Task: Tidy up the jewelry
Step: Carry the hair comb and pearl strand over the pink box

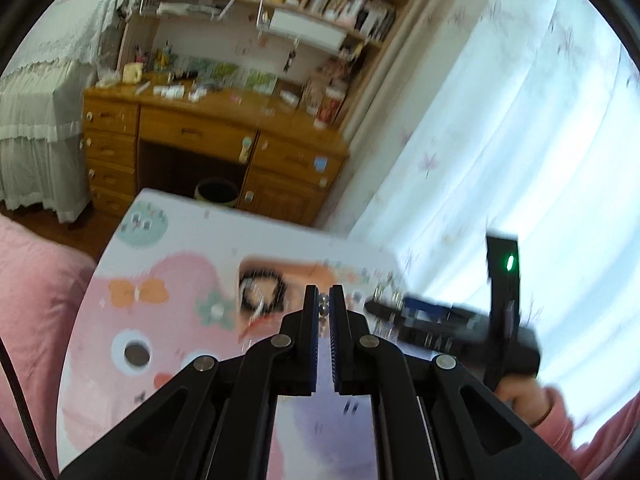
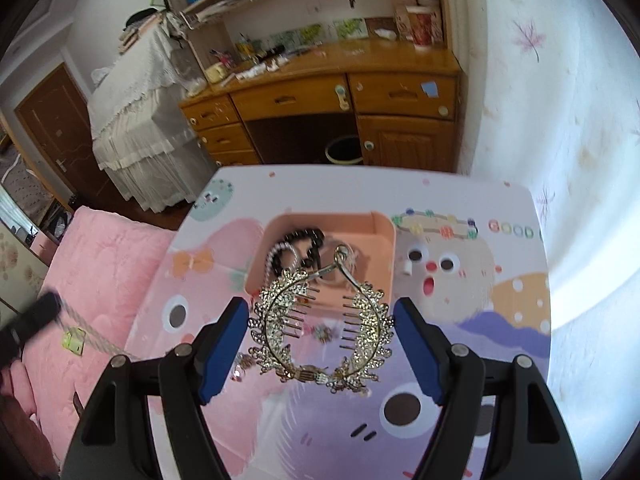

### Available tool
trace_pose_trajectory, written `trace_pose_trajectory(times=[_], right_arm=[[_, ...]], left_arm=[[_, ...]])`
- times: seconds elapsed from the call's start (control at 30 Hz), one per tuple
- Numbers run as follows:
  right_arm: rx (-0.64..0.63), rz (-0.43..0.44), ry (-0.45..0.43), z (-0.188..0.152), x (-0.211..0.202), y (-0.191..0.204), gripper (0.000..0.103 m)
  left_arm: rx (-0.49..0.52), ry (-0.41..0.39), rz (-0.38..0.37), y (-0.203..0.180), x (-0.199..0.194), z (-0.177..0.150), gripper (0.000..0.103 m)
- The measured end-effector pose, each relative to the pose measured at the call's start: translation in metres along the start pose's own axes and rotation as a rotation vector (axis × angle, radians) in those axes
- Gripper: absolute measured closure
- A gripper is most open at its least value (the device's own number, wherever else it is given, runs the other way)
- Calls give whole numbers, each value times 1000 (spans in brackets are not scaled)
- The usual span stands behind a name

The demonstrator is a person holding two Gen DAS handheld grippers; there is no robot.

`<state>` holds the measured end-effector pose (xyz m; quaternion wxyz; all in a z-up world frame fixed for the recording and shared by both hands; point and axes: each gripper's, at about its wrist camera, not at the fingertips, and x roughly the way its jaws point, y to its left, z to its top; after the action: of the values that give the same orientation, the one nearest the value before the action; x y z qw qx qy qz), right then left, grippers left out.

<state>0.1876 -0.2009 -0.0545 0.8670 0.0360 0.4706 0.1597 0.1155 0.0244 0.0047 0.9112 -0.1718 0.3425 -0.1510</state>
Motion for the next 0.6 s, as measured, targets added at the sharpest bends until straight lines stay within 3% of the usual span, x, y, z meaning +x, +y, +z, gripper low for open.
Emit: trace_pose_trajectory(times=[0.1,0.2,0.6], right_arm=[[-9,6,-31,7,-4,0,28],[-32,31,-74,15,-6,0,28],[-77,56,-140,20,35,-10,28]], left_arm=[[44,-79,-3,-1,-2,14,100],[49,-103,1,2,6,23,100],[32,-93,-35,11,74,45,100]])
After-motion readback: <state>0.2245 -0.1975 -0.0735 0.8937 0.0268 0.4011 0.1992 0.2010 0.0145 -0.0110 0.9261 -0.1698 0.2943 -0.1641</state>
